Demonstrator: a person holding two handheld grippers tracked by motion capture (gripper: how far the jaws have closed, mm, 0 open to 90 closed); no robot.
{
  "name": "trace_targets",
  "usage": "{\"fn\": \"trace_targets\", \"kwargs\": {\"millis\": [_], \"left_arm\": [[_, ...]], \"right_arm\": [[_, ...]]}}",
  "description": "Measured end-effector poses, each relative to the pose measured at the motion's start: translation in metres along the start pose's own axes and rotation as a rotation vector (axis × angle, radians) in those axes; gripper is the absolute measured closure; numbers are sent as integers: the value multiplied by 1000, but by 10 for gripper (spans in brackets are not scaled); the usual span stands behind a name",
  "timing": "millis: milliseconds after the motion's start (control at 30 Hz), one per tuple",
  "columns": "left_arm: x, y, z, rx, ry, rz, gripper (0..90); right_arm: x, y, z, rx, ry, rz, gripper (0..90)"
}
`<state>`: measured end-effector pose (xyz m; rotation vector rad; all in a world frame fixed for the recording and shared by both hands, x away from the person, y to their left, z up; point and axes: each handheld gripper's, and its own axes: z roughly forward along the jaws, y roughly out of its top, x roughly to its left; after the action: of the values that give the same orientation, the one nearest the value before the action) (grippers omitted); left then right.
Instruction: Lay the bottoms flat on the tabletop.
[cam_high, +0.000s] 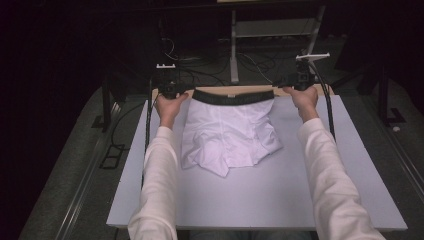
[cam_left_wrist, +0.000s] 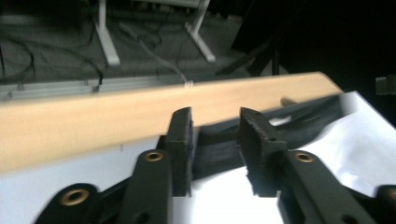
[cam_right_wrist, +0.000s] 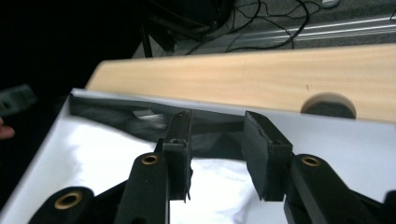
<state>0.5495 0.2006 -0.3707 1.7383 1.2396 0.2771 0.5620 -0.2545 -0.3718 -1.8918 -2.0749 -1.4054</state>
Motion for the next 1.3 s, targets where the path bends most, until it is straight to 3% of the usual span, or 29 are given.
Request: {"fn": "trace_targets", "kwargs": {"millis": [67,100,133,233,333,500,633,733,900,1000,1300], "left_arm": [[1,-11,1,6,-6,12,542],[1,-15,1,7,-3,15,542],[1,-21,1,8,1,20,483],[2,-33,-1,19,-13,23,451],[-1,-40,-5,21,-18,46,409],[-9,-53,-17,-19,-55,57,338],[-12,-62,-24,-26,-71,49,288],[-15,-69,-31,-35,-82,42,241],[-22,-82,-41,-56,-150,19,187],[-28,-89,-46,-71,-169,20,173],[-51,-96,-56,-82,-189,72,34]], "right_arm": [[-9,-17,6,12,-11,-35,600],[-9,-17,6,12,-11,-35,600],[-15,-25,8,23,-7,-38,576],[-17,-31,8,27,-4,-49,556],[-12,-36,4,19,1,-80,513],[1,-48,-6,-7,17,-159,444],[6,-58,-11,-25,44,-173,372],[8,-69,-14,-11,50,-176,190],[9,-86,-25,-12,76,-202,132],[10,-97,-29,-4,86,-214,80],[11,-128,-37,25,72,-246,0]]}}
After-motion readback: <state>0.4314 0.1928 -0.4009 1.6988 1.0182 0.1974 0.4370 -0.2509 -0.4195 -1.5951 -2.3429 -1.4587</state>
